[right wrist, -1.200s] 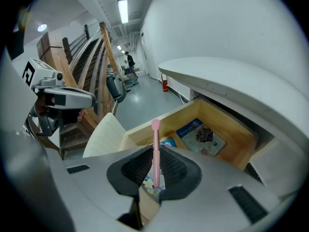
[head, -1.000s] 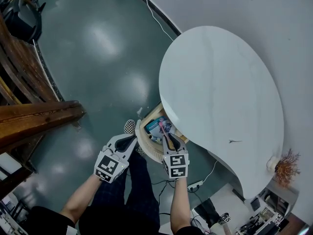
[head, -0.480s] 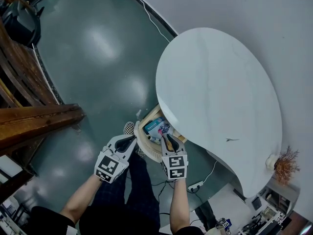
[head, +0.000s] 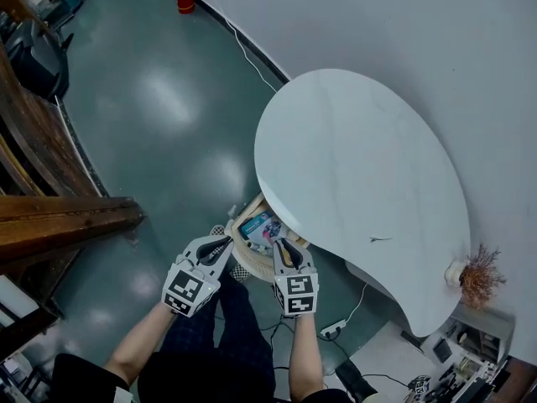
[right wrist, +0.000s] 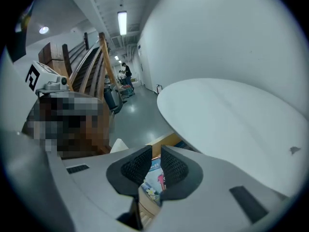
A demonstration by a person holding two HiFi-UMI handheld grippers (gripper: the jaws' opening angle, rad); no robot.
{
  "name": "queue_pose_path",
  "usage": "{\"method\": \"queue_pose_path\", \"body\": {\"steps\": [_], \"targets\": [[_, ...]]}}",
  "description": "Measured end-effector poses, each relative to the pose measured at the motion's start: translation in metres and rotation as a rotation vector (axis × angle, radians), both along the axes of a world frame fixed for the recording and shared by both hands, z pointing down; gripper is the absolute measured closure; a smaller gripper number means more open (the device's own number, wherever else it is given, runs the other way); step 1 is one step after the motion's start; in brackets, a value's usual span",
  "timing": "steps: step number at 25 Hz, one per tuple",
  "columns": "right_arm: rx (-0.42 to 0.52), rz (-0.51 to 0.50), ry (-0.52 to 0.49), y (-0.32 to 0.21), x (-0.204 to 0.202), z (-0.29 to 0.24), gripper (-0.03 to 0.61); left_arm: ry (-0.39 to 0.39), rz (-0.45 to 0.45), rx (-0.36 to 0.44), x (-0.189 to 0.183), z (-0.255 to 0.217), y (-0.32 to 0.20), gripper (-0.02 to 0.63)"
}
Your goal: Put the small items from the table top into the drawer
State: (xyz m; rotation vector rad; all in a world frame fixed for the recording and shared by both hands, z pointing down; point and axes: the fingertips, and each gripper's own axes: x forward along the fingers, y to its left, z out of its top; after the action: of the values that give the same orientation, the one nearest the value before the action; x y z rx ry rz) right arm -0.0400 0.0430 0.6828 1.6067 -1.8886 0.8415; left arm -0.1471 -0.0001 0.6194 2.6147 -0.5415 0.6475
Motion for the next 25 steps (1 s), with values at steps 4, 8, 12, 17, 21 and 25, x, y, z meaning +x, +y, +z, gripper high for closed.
{"method": "queue_pose_path", "body": {"steps": [4,8,12,17,21,25], "targets": [[0.047,0.030,0.002,0.002,0.005,-0.035,0.512,0.019,-0.001,0.041,0.004,-0.033,-0.003,0.589],[0.110,0.072,-0.003,0.003,0.015,-0.075,0.512,0.036,0.021,0.068,0.012,-0.062,-0.001,0.588],[0.163,0.104,-0.010,0.005,0.022,-0.118,0.512,0.053,0.053,0.094,0.023,-0.094,0.001,0.588],[0.224,0.149,0.016,0.012,0.033,-0.162,0.512,0.082,0.097,0.126,0.036,-0.129,0.006,0.588],[0.271,0.198,0.006,0.017,0.043,-0.188,0.514,0.100,0.115,0.153,0.045,-0.150,0.006,0.588],[0.328,0.253,0.012,0.025,0.054,-0.214,0.518,0.111,0.129,0.180,0.049,-0.168,0.006,0.588]]}}
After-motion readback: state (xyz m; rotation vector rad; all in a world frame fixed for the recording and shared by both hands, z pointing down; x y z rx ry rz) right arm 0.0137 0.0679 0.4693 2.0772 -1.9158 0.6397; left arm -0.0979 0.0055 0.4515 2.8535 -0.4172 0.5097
